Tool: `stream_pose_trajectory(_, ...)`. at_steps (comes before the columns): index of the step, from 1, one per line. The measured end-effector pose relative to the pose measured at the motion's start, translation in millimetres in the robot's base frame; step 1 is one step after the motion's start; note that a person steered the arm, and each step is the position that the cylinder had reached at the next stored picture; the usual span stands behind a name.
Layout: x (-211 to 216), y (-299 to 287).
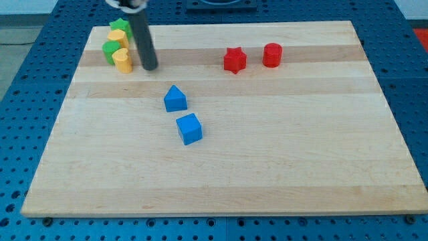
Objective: Move the red circle near to the top right corner
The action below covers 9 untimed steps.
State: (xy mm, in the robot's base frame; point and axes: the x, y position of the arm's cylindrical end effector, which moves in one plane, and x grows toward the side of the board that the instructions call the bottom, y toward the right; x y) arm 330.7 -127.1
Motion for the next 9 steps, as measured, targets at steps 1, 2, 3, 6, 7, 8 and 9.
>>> stream_pose_trajectory(1, 22, 72)
stream_pose_trajectory(2, 29, 127)
stream_pose_trajectory(3, 15, 181)
stream_pose_trajectory(6, -49, 271)
stream_pose_trajectory(7, -47, 294)
stream_pose_trajectory(8, -51, 304)
stream_pose_trajectory(9, -58, 321)
